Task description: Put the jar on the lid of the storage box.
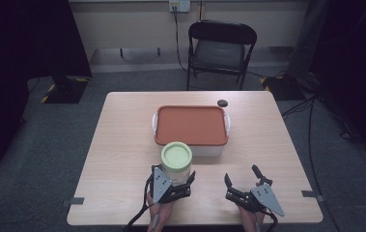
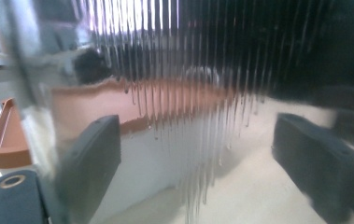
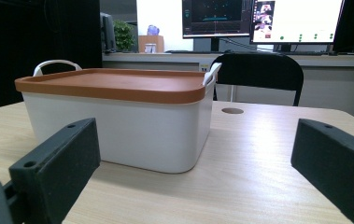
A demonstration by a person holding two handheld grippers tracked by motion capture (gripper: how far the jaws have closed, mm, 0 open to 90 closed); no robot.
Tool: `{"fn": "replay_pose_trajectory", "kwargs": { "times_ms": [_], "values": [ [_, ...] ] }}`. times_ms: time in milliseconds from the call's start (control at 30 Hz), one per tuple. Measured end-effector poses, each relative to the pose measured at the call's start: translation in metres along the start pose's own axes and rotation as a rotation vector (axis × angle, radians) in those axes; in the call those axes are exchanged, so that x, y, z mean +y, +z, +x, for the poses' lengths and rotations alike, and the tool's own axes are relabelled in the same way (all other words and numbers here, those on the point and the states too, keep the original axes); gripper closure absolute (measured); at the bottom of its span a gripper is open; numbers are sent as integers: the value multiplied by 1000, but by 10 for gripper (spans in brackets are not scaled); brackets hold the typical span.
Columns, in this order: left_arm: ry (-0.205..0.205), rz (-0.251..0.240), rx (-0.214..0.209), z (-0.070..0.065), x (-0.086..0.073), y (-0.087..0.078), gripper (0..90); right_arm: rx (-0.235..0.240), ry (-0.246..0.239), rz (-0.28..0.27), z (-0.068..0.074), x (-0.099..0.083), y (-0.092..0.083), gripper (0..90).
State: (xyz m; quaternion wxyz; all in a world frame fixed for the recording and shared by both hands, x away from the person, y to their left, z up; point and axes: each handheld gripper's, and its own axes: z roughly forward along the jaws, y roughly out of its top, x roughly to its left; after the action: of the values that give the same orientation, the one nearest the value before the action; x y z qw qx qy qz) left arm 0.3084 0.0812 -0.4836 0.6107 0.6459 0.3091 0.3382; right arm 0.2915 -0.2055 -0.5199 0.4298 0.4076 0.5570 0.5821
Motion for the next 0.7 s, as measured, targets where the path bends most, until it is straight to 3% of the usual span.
{"fn": "replay_pose_trajectory", "kwargs": {
  "times_ms": [533,700],
  "values": [
    [-5,-28,-9,12,19,6,116,4,0,0,0,0,0,4],
    [-2,-15,-5,15,22,10,116,4,0,2,0,0,0,4]
  ]
}}
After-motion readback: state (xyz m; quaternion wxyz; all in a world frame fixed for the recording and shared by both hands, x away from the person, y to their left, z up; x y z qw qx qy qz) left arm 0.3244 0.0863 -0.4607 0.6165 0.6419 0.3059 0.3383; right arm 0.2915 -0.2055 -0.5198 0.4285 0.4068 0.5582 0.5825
